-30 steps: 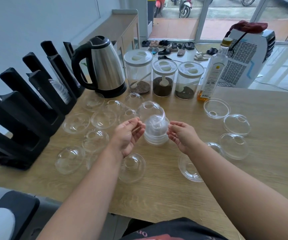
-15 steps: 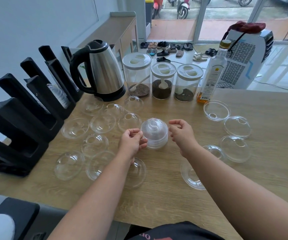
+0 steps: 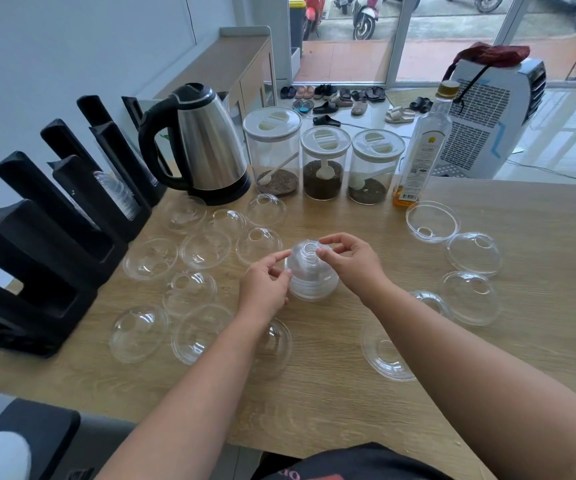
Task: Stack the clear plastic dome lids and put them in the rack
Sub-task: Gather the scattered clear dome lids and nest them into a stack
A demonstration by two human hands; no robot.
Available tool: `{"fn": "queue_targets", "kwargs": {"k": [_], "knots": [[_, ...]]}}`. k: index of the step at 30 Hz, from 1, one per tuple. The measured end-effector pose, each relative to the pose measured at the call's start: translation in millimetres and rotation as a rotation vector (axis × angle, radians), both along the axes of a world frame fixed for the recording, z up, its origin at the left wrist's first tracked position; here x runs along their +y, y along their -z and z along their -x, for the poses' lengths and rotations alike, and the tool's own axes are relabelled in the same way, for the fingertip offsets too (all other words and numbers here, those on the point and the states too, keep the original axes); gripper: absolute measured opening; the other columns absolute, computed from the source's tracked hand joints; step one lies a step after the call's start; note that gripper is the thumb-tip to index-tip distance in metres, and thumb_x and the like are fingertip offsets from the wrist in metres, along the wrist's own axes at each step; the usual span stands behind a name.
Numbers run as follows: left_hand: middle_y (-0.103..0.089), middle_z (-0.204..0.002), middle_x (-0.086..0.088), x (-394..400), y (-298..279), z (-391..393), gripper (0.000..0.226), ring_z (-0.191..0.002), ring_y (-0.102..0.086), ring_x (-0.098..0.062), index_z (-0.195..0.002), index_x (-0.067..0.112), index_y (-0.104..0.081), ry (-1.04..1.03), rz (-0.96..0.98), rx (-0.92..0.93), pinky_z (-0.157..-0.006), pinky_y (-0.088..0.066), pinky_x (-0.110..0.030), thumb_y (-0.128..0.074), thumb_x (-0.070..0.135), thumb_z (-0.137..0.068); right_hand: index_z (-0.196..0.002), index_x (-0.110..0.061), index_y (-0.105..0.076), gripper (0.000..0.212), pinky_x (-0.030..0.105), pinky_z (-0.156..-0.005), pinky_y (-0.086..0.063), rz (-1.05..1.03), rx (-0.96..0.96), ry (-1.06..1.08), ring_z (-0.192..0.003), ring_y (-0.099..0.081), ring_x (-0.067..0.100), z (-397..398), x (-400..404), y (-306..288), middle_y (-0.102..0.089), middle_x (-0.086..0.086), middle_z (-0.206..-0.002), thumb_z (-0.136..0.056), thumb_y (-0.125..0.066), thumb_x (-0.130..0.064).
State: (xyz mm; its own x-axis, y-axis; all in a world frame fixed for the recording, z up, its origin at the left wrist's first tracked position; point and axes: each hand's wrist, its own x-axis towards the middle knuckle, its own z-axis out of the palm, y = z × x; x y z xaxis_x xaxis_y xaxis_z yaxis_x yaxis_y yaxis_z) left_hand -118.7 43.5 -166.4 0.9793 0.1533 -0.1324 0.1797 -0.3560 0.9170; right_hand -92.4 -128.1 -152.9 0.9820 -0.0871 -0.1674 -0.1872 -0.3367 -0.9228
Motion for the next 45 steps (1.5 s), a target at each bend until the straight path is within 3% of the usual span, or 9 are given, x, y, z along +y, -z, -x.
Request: {"fn": "queue_targets", "kwargs": {"k": [10, 16, 18, 22, 25, 29, 36, 41, 45], "knots": [[-0.058, -0.094, 0.006, 12, -18, -2, 0.038, -0.08, -0.06, -0.011, -0.127, 0.029, -0.061, 0.058, -0.327, -0.194, -0.079, -0.055, -0.03, -0.067, 0.025, -0.089, -0.095, -0.036, -0.072, 0.023, 0.031, -0.082, -0.054, -0.097, -0.036, 0.05, -0.093, -0.065, 0.012, -5, -27, -12, -0.067, -0.002, -0.1, -0.076, -0.076, -0.048], [-0.058, -0.096, 0.005, -1, -50, 13, 0.033, -0.078, -0.06, -0.006, -0.117, 0.023, -0.066, 0.286, -0.344, -0.428, -0.069, -0.051, -0.015, -0.073, 0.019, -0.084, -0.111, -0.025, -0.068, 0.029, 0.023, -0.061, -0.045, 0.194, 0.044, 0.01, -0.076, -0.057, 0.013, -15, -101, -42, -0.061, -0.002, -0.091, -0.084, -0.073, -0.015], [-0.056, -0.101, 0.007, -62, -48, 17, 0.036, -0.087, -0.058, -0.005, -0.118, 0.024, -0.065, 0.677, -0.318, -0.422, -0.079, -0.047, -0.012, -0.075, 0.027, -0.083, -0.117, -0.031, -0.063, 0.044, 0.024, -0.069, -0.049, 0.328, 0.132, 0.017, -0.09, -0.059, 0.014, 26, -171, -46, -0.064, -0.001, -0.109, -0.082, -0.071, -0.007], [-0.051, -0.119, 0.007, -84, -41, 38, 0.061, -0.109, -0.048, -0.011, -0.127, 0.031, -0.059, 1.105, -0.505, -0.453, -0.099, -0.04, -0.024, -0.077, 0.054, -0.073, -0.136, -0.05, -0.041, 0.08, 0.034, -0.107, -0.039, 0.634, 0.289, -0.494, -0.13, -0.042, 0.013, 53, -178, -39, -0.043, -0.011, -0.144, -0.072, -0.076, -0.02], [-0.046, -0.133, 0.01, -86, -26, 47, 0.079, -0.122, -0.038, -0.018, -0.133, 0.038, -0.05, 1.194, -0.781, -0.522, -0.105, -0.034, -0.032, -0.071, 0.07, -0.064, -0.146, -0.049, -0.026, 0.1, 0.037, -0.115, -0.027, 0.862, 0.269, -0.637, -0.142, -0.02, 0.02, 58, -157, -27, -0.02, -0.013, -0.156, -0.066, -0.082, -0.027], [-0.047, -0.134, 0.01, -92, -12, 51, 0.07, -0.124, -0.04, -0.021, -0.128, 0.037, -0.053, 1.23, -0.925, -0.545, -0.103, -0.037, -0.038, -0.073, 0.061, -0.066, -0.148, -0.043, -0.025, 0.106, 0.035, -0.115, -0.027, 0.976, 0.19, -0.634, -0.139, -0.024, 0.024, 65, -151, -10, -0.022, -0.009, -0.157, -0.063, -0.086, -0.031], [-0.063, -0.104, 0.012, -66, 1, 51, 0.012, -0.101, -0.06, -0.004, -0.094, 0.036, -0.075, 0.902, -0.185, -0.066, -0.093, -0.046, -0.023, -0.073, 0.029, -0.085, -0.141, -0.042, -0.038, 0.093, 0.031, -0.107, -0.036, 0.83, 0.093, -0.479, -0.125, -0.035, 0.018, 77, -152, 2, -0.041, -0.006, -0.134, -0.062, -0.086, -0.035], [-0.068, -0.095, -0.006, -65, 0, 57, 0.025, -0.095, -0.069, -0.023, -0.119, 0.022, -0.058, 0.364, 0.64, 0.406, -0.076, -0.055, -0.032, -0.055, 0.011, -0.098, -0.137, -0.045, -0.041, 0.087, 0.03, -0.101, -0.041, 0.685, 0.097, -0.391, -0.118, -0.038, 0.011, 88, -157, -3, -0.038, -0.01, -0.124, -0.063, -0.085, -0.035], [-0.063, -0.089, -0.011, -68, 7, 57, 0.035, -0.079, -0.071, -0.025, -0.128, 0.024, -0.043, 0.069, 0.846, 0.494, -0.06, -0.06, -0.031, -0.049, 0.005, -0.1, -0.138, -0.045, -0.042, 0.086, 0.024, -0.095, -0.038, 0.646, 0.118, -0.386, -0.116, -0.04, 0.011, 91, -155, -1, -0.038, -0.011, -0.121, -0.064, -0.084, -0.033]]}}
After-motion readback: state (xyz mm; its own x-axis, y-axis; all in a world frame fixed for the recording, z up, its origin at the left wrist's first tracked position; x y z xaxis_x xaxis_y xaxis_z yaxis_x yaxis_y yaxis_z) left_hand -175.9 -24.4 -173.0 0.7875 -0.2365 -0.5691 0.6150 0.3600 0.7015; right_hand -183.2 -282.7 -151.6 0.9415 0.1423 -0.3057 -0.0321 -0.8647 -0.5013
